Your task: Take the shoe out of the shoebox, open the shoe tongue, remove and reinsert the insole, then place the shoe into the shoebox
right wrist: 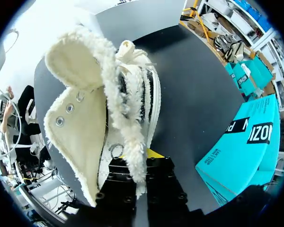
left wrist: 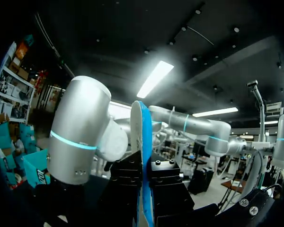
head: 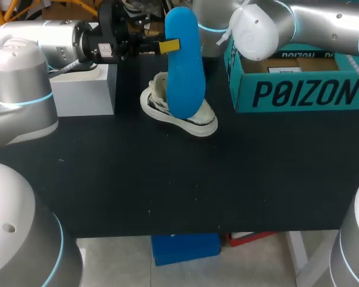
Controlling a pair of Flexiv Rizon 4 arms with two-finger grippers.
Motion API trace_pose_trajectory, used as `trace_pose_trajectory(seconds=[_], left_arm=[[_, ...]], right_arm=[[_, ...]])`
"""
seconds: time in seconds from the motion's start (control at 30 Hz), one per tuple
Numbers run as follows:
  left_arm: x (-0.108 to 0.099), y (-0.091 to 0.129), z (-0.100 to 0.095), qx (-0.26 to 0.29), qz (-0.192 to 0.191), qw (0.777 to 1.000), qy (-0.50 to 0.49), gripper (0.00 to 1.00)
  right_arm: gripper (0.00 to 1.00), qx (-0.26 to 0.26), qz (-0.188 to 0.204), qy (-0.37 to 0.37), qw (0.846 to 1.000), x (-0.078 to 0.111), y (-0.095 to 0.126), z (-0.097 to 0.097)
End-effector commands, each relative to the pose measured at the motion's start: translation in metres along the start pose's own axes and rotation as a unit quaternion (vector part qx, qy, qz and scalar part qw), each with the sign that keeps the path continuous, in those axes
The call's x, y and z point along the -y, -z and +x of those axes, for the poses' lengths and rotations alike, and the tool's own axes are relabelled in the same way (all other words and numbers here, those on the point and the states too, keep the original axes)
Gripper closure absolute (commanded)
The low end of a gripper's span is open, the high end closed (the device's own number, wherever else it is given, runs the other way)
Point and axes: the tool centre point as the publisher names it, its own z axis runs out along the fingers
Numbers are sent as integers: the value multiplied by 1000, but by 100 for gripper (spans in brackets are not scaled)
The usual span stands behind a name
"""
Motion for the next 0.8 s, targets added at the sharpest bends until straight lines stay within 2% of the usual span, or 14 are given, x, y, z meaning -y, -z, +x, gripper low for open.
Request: trace_pose_trajectory(seconds=[0.03, 0.47, 0.8], left_arm=[[-1, -1, 1, 2, 0, 1000, -1, 100], [-1, -1, 1, 2, 0, 1000, -1, 100], [-1, -1, 1, 2, 0, 1000, -1, 100]], right_arm=[[100, 9, -21, -70, 997, 12, -2, 1], [100, 35, -29, -207, 977, 20, -10, 0], [100, 47, -41, -256, 965, 26, -12, 11]])
